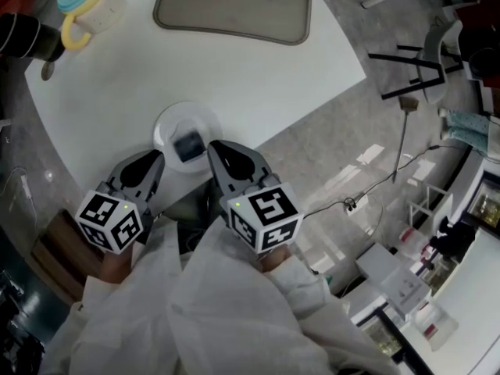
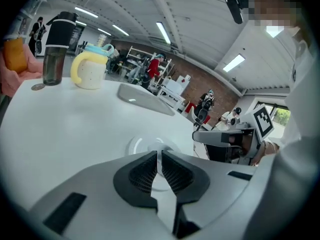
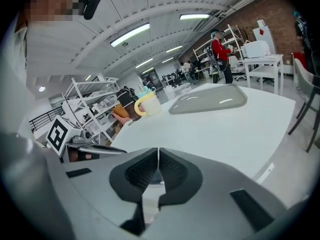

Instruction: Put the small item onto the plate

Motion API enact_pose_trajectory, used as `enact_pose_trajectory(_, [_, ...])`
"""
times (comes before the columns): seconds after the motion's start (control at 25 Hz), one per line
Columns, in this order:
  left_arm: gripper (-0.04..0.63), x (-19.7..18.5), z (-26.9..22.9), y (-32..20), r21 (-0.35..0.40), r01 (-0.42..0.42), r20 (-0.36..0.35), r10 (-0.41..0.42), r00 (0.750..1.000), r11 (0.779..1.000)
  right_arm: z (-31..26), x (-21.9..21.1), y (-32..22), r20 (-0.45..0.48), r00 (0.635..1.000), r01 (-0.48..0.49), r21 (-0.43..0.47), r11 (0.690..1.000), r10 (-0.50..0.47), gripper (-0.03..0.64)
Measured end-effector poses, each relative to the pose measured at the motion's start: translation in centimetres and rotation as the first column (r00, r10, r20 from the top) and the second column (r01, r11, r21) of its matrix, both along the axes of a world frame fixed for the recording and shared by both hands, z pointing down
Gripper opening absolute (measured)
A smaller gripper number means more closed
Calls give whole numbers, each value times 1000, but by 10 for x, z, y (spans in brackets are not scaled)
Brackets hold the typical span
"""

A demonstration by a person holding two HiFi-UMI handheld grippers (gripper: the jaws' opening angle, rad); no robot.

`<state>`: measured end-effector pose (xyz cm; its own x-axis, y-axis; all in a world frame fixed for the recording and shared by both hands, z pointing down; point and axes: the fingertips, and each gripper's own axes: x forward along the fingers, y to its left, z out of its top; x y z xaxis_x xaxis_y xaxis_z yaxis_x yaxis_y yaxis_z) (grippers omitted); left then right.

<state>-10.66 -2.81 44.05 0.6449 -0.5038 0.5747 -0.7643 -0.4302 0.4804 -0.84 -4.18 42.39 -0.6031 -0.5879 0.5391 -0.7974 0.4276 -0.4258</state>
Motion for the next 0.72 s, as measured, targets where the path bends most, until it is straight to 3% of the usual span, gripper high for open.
enact_pose_trajectory(0.72, [35,-15,41,15,-102,52,61,-46,997,993,44,11,25,11,999,-44,-141,989,46,17])
